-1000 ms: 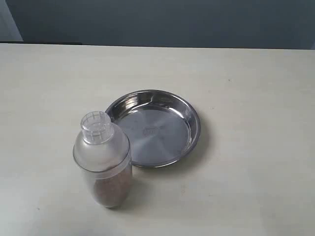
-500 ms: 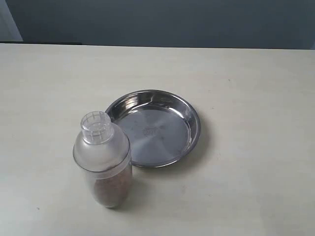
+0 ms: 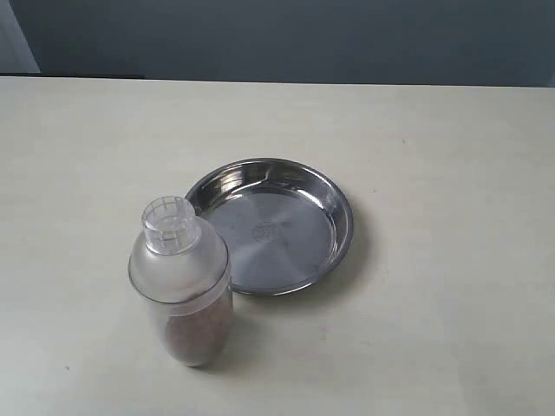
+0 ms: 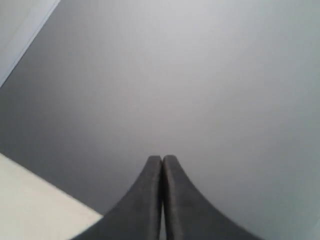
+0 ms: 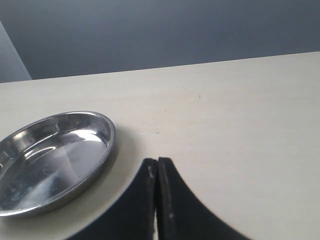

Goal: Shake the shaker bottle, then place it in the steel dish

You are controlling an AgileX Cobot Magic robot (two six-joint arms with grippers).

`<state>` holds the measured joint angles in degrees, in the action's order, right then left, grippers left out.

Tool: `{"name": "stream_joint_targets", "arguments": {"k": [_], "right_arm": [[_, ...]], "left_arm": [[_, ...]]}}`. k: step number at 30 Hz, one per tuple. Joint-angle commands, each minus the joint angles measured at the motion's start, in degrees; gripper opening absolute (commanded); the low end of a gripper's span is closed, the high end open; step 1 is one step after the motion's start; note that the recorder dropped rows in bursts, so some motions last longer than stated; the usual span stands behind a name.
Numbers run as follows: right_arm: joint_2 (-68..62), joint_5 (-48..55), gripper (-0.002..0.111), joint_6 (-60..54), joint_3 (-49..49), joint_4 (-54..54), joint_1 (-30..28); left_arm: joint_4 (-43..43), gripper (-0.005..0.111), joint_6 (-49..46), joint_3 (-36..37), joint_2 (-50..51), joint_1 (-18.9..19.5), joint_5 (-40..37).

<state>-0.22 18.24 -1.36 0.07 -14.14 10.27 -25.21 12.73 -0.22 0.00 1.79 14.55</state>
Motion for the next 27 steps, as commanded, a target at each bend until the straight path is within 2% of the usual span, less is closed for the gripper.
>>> {"name": "stream_joint_targets", "arguments": {"k": [1,4,7,10,14,17,20,22,24,25,27], "right_arm": [[0.22,-0.57,-0.001,-0.13,-0.07,0.0,0.11],[0.22,-0.57,-0.001,-0.13,-0.07,0.0,0.11],[0.22,-0.57,-0.001,-0.13,-0.07,0.0,0.11],[0.22,-0.57,-0.001,-0.13,-0.07,0.0,0.11],[0.22,-0.57,-0.001,-0.13,-0.07,0.0,0.11],[0.22,-0.57,-0.001,-0.13,-0.07,0.0,0.11],[0.22,-0.57,-0.001,-0.13,-0.07,0.0,0.11],[0.22,-0.57,-0.001,-0.13,-0.07,0.0,0.11],[0.22,-0.57,-0.001,-0.13,-0.07,0.0,0.11],[0.22,-0.57,-0.001,-0.13,-0.07,0.0,0.11],[0.22,-0.57,-0.001,-0.13,-0.07,0.0,0.11]], "left_arm": [[10.03,0.001,1.7,-3.97,0.34,-0.27,9.26],[14.88,0.001,1.7,-9.28,7.1,-0.27,11.21],[15.41,0.001,1.7,-14.56,17.13,-0.27,17.97],[21.87,0.001,1.44,-21.11,28.69,-0.27,24.35],[34.89,0.001,1.44,-31.62,43.37,-0.27,24.93],[35.62,0.001,1.44,-35.15,52.1,-0.16,23.65],[33.73,0.001,1.0,-34.89,58.14,-0.06,21.38],[38.89,0.001,1.0,-31.92,63.45,-0.06,20.04],[39.06,0.001,2.01,-26.15,67.46,-0.06,24.87],[37.48,0.002,1.87,-21.1,68.29,0.55,31.0],[39.42,0.003,3.51,-14.32,67.89,1.67,35.9]]}}
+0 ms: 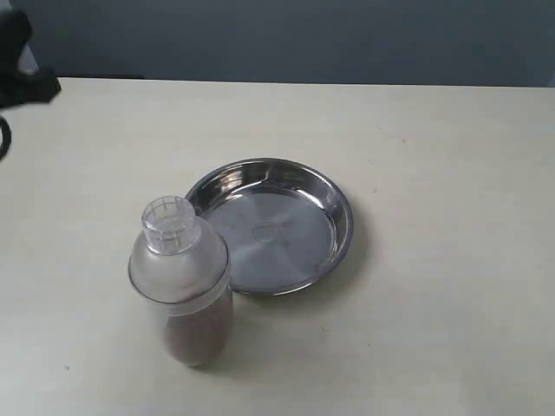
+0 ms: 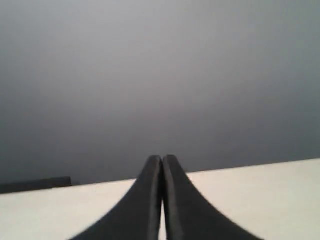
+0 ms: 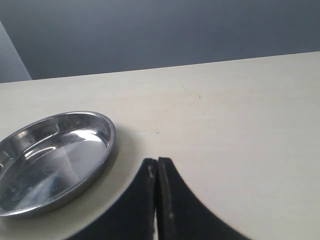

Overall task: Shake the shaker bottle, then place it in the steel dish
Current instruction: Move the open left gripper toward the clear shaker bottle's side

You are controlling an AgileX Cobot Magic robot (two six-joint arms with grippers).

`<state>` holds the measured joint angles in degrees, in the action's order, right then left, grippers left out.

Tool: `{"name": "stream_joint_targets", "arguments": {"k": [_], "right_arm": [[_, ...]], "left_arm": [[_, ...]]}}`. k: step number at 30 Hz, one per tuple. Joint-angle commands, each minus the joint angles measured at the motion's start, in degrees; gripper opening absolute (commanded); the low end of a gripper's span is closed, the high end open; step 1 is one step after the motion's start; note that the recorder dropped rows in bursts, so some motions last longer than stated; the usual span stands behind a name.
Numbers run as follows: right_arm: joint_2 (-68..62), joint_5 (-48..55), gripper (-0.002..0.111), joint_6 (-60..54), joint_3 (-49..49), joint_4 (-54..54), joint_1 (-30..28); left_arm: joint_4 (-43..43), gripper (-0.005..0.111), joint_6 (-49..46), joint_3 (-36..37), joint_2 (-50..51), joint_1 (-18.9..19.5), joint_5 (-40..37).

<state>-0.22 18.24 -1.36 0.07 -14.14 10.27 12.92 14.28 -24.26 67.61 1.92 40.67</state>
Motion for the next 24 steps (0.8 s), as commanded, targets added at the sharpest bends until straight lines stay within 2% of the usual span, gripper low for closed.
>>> {"name": "stream_joint_targets", "arguments": {"k": [1,3,4,6,8,10,12,13,15,17,21,24], "right_arm": [[0.22,-0.57,-0.001,-0.13,-0.07,0.0,0.11],[0.22,-0.57,-0.001,-0.13,-0.07,0.0,0.11],[0.22,-0.57,-0.001,-0.13,-0.07,0.0,0.11],[0.22,-0.57,-0.001,-0.13,-0.07,0.0,0.11],[0.22,-0.57,-0.001,-0.13,-0.07,0.0,0.11],[0.22,-0.57,-0.001,-0.13,-0.07,0.0,0.11],[0.22,-0.57,-0.001,-0.13,-0.07,0.0,0.11],[0.22,-0.57,-0.001,-0.13,-0.07,0.0,0.11],[0.22,-0.57,-0.001,-0.13,-0.07,0.0,0.11],[0.22,-0.57,-0.001,-0.13,-0.07,0.0,0.11],[0.22,-0.57,-0.001,-0.13,-0.07,0.0,0.11],[0.22,-0.57,-0.001,-0.13,-0.07,0.0,0.11]], "left_arm": [[3.74,0.003,3.01,11.83,0.09,1.55,9.88],[16.52,0.003,9.36,16.93,-0.16,1.55,9.99],[20.19,0.003,10.24,17.86,-0.16,1.55,10.86],[25.3,0.003,12.85,18.26,-0.16,1.55,12.21],[27.29,0.007,17.41,18.26,-0.16,1.55,10.35],[29.63,0.018,18.52,18.39,-0.16,1.55,8.17],[31.11,0.035,18.52,19.06,-0.16,1.55,8.16],[31.54,0.05,18.52,19.39,-0.16,1.55,8.16],[31.29,0.063,18.52,19.54,-0.16,1.55,8.16],[31.52,0.069,18.52,19.54,-0.16,1.55,7.93],[24.39,0.066,18.52,19.54,-0.32,1.55,7.69],[8.68,0.057,16.14,19.54,-1.08,1.55,7.81]]}}
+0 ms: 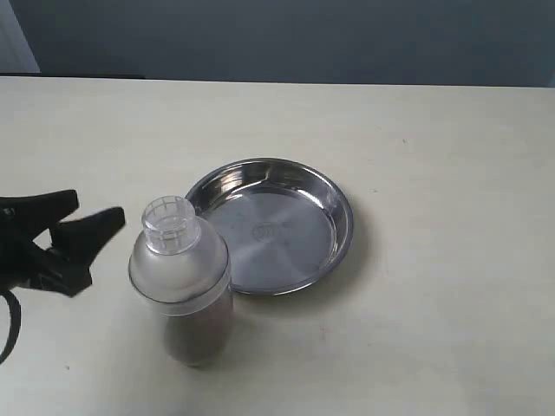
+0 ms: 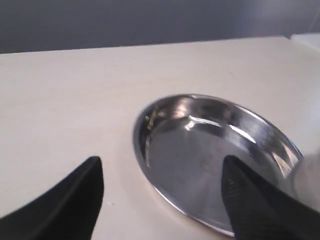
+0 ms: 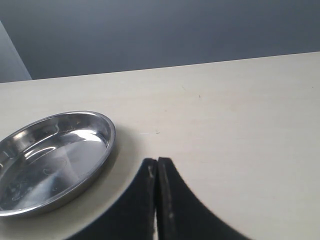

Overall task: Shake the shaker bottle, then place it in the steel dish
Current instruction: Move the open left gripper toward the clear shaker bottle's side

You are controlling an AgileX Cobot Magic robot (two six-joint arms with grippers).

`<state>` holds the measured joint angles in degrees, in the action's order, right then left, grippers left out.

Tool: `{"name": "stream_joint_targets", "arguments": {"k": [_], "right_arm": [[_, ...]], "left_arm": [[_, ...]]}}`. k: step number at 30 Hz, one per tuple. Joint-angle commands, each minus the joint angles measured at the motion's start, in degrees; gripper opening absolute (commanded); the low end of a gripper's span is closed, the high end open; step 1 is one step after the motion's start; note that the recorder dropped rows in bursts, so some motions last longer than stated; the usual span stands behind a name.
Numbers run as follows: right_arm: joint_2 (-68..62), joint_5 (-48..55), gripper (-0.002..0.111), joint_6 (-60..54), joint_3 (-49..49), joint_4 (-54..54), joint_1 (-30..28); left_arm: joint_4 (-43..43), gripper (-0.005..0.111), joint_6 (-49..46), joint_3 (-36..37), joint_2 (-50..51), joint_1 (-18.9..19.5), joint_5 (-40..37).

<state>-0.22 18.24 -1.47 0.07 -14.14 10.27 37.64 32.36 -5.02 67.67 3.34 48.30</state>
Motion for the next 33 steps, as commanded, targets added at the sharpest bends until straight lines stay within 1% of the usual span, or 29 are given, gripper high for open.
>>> {"name": "stream_joint_targets", "arguments": {"k": [1,3,5,7,9,10,11,14,16,18,20,22,24,26,29,33], "right_arm": [[0.22,-0.57,-0.001,-0.02,-0.07,0.0,0.11],[0.22,-0.57,-0.001,-0.02,-0.07,0.0,0.11],[0.22,-0.57,-0.001,-0.02,-0.07,0.0,0.11],[0.22,-0.57,-0.001,-0.02,-0.07,0.0,0.11],[0.22,-0.57,-0.001,-0.02,-0.07,0.0,0.11],[0.22,-0.57,-0.001,-0.02,-0.07,0.0,0.11],[0.22,-0.57,-0.001,-0.02,-0.07,0.0,0.11],[0.22,-0.57,-0.001,-0.02,-0.07,0.0,0.11],[0.22,-0.57,-0.001,-0.02,-0.07,0.0,0.11],[0.22,-0.57,-0.001,-0.02,-0.07,0.0,0.11],[0.22,-0.57,-0.001,-0.02,-0.07,0.0,0.11],[0.22,-0.57,-0.001,-0.02,-0.07,0.0,0.11],[0.22,-0.57,-0.001,-0.02,-0.07,0.0,0.11],[0.22,-0.57,-0.001,-0.02,-0.07,0.0,0.11],[0.22,-0.57,-0.001,-0.02,-0.07,0.0,0.11],[0.22,-0.57,-0.001,-0.02,-0.07,0.0,0.11]], "left_arm": [[-19.7,0.055,-2.88,0.3,-1.87,0.13,0.51],[-21.08,0.058,-3.76,0.3,-3.43,0.13,1.3],[-20.33,0.065,-3.03,0.3,-5.38,0.13,2.42],[-21.27,0.071,-0.22,0.3,-8.0,0.13,7.11],[-22.14,0.073,2.64,0.3,-10.39,0.13,11.71],[-20.54,0.073,5.07,0.0,-11.69,0.13,11.68],[-17.27,0.073,6.75,-0.15,-13.06,0.13,10.41],[2.73,0.073,14.18,-0.15,-16.15,0.13,5.16],[10.32,0.073,19.1,-0.15,-17.27,0.13,5.94],[10.33,0.073,21.1,-0.15,-17.85,0.13,8.25],[9.64,0.075,21.1,-0.15,-18.1,0.13,11.14],[10.57,0.079,21.1,-0.15,-18.1,0.13,12.61],[12.87,0.085,21.1,-0.15,-18.1,0.13,13.03],[15.43,0.088,21.22,-0.15,-18.1,0.13,13.03],[16.87,0.089,20.42,-0.15,-18.1,0.13,14.0],[14.99,0.089,18.63,-0.15,-18.1,0.13,18.04]]}}
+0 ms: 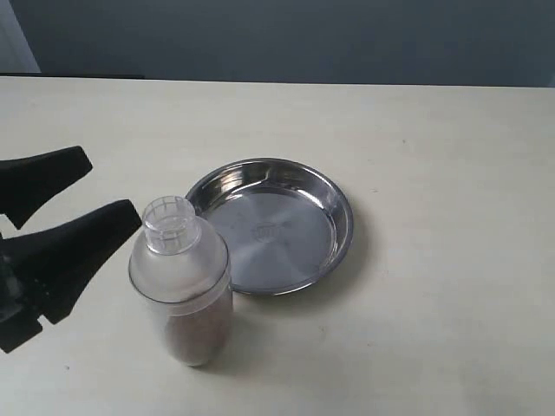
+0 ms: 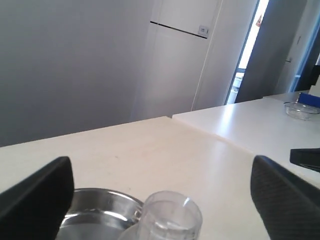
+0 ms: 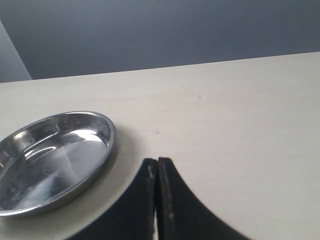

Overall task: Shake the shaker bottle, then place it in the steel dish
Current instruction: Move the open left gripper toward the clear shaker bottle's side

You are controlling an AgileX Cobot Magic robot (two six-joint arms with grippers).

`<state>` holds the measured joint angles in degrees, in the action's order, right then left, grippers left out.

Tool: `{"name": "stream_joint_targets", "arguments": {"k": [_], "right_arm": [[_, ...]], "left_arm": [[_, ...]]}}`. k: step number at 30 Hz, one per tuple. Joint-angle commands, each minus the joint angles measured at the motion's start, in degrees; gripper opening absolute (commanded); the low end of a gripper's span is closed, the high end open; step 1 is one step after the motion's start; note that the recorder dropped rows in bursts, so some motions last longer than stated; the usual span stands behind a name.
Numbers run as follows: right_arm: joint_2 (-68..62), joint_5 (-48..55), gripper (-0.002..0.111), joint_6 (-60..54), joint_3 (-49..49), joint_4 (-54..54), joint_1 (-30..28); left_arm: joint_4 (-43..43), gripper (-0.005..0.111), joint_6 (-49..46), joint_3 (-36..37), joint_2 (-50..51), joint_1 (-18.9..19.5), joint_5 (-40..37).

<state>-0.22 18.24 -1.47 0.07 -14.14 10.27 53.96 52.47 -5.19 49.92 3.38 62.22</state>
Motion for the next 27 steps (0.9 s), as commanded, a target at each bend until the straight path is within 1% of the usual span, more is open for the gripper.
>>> {"name": "stream_joint_targets", "arguments": {"k": [1,3,5,8,10,13,17,20,22,23,25,27], "right_arm": [[0.22,-0.57,-0.001,-0.02,-0.07,0.0,0.11],[0.22,-0.57,-0.001,-0.02,-0.07,0.0,0.11],[0.22,-0.57,-0.001,-0.02,-0.07,0.0,0.11],[0.22,-0.57,-0.001,-0.02,-0.07,0.0,0.11],[0.22,-0.57,-0.001,-0.02,-0.07,0.0,0.11],[0.22,-0.57,-0.001,-0.02,-0.07,0.0,0.11],[0.22,-0.57,-0.001,-0.02,-0.07,0.0,0.11],[0.22,-0.57,-0.001,-0.02,-0.07,0.0,0.11],[0.22,-0.57,-0.001,-0.02,-0.07,0.0,0.11],[0.22,-0.57,-0.001,-0.02,-0.07,0.0,0.11],[0.22,-0.57,-0.001,-0.02,-0.07,0.0,0.11],[0.22,-0.57,-0.001,-0.02,-0.07,0.0,0.11]], "left_arm": [[-1.33,0.089,-2.16,0.03,-0.34,0.08,4.6],[-1.34,0.089,-0.27,0.03,-0.34,0.08,3.94],[-0.76,0.09,5.23,0.03,-0.34,0.08,0.66],[2.46,0.1,8.02,-0.5,-0.34,0.08,-3.69],[1.66,0.106,8.02,-0.56,-0.34,0.08,-3.98],[-2.3,0.105,7.95,-0.56,-0.34,0.08,-2.21],[-3.16,0.105,7.27,-0.56,-0.34,0.08,0.39],[-3.56,0.105,7.35,-0.56,-0.34,0.08,0.74],[-4.06,0.105,9.08,-0.56,-0.34,0.08,0.74],[-4.19,0.105,11.97,-0.56,-0.34,0.08,0.62],[-3.12,0.105,13.34,-0.56,-0.34,0.08,0.09],[0.23,0.105,13.24,-0.97,-0.34,0.08,-1.26]]}}
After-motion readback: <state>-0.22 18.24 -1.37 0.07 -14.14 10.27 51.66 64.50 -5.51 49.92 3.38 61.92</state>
